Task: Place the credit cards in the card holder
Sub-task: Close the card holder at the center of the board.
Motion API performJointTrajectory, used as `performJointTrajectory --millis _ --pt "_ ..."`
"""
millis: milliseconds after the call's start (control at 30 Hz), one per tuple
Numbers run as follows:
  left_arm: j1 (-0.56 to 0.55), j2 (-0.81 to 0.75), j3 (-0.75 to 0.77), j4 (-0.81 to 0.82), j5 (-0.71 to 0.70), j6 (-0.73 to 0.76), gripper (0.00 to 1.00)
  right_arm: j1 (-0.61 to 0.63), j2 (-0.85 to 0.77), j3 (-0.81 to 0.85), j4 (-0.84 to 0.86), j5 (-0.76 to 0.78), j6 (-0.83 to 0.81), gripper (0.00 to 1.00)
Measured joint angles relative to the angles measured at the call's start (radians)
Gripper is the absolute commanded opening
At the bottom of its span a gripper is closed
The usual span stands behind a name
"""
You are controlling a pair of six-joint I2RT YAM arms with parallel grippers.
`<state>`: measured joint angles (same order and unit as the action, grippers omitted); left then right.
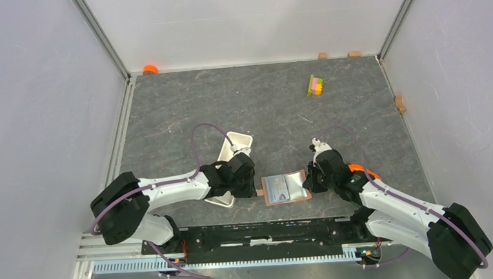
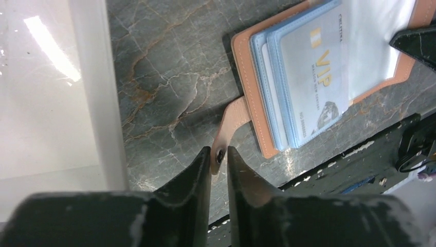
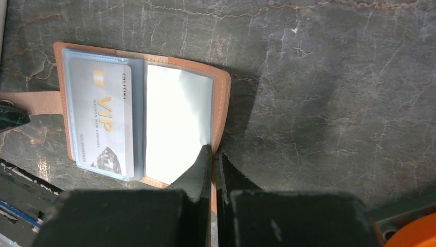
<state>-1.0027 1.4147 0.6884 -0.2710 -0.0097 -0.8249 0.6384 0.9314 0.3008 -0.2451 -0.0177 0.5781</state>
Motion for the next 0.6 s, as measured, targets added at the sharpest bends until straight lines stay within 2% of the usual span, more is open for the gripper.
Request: performJointTrajectory --millis 67,333,533,600 --pt "0.0 0.0 -0.008 0.011 -0.014 -0.004 0.03 0.0 0.0 -0.005 0.012 -0.011 -0.001 0.0" --pt "0.0 -0.063 -0.008 0.019 -0.037 0.004 0.02 -0.006 0.031 -0.035 0.121 -0.107 -0.003 0.01" --pt "0.0 -0.138 0.031 0.014 -0.012 0.018 0.02 0.032 0.084 -0.049 0.224 -0.171 0.023 0.18" --pt "0.0 -0.151 0.038 0.026 0.012 0.019 0.02 0.053 0.109 -0.049 0.248 -0.191 0.033 0.28"
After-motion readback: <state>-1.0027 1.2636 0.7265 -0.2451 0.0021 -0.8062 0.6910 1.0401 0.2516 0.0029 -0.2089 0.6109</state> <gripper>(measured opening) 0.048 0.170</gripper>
